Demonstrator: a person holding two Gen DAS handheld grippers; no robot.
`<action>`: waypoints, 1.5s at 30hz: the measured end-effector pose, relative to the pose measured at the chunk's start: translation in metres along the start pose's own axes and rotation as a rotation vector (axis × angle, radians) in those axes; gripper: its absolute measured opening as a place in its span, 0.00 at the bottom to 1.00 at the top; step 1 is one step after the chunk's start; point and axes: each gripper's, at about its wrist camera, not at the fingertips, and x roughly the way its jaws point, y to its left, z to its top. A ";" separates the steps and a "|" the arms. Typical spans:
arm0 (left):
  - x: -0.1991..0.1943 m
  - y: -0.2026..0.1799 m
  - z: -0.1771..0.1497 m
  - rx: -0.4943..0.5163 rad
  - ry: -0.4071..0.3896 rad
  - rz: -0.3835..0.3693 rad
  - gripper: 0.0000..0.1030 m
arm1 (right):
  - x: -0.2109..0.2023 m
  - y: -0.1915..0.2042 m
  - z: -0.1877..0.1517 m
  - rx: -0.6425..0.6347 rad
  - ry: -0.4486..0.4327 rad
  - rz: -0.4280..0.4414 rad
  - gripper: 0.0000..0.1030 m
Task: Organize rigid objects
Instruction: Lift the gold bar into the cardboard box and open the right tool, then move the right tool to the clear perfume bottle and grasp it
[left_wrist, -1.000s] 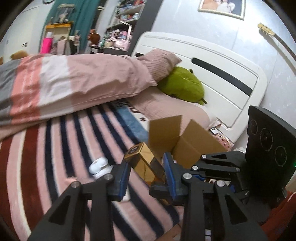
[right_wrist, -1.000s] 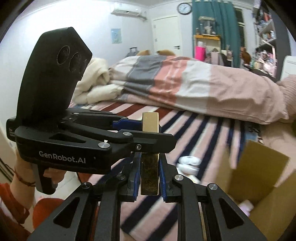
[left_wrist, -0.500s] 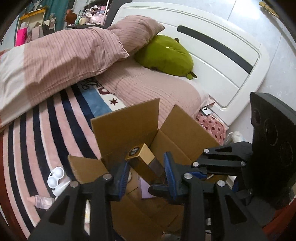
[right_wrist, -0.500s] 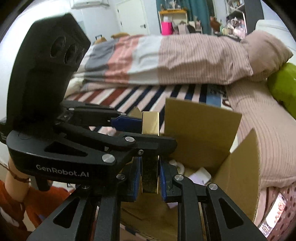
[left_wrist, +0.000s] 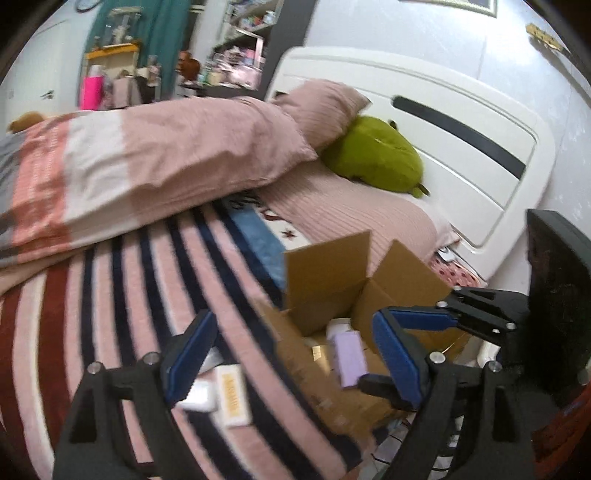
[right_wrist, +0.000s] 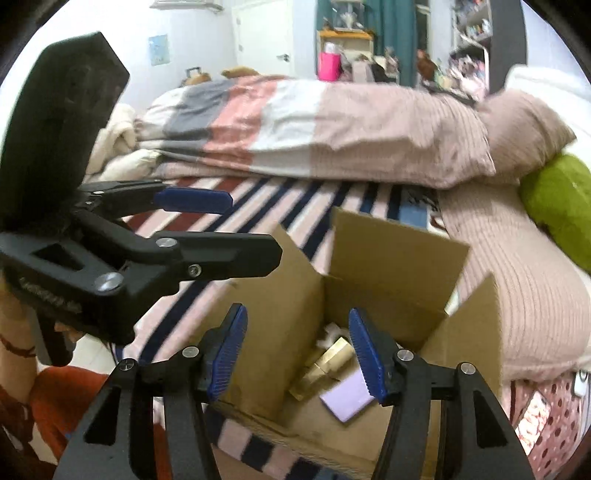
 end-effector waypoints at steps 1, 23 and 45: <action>-0.008 0.008 -0.004 -0.010 -0.011 0.017 0.81 | -0.002 0.009 0.003 -0.016 -0.016 0.009 0.52; -0.054 0.187 -0.143 -0.217 -0.027 0.193 0.86 | 0.171 0.155 0.010 -0.177 0.139 0.069 0.52; -0.036 0.200 -0.157 -0.260 -0.029 0.140 0.86 | 0.263 0.130 0.020 -0.206 0.247 0.000 0.48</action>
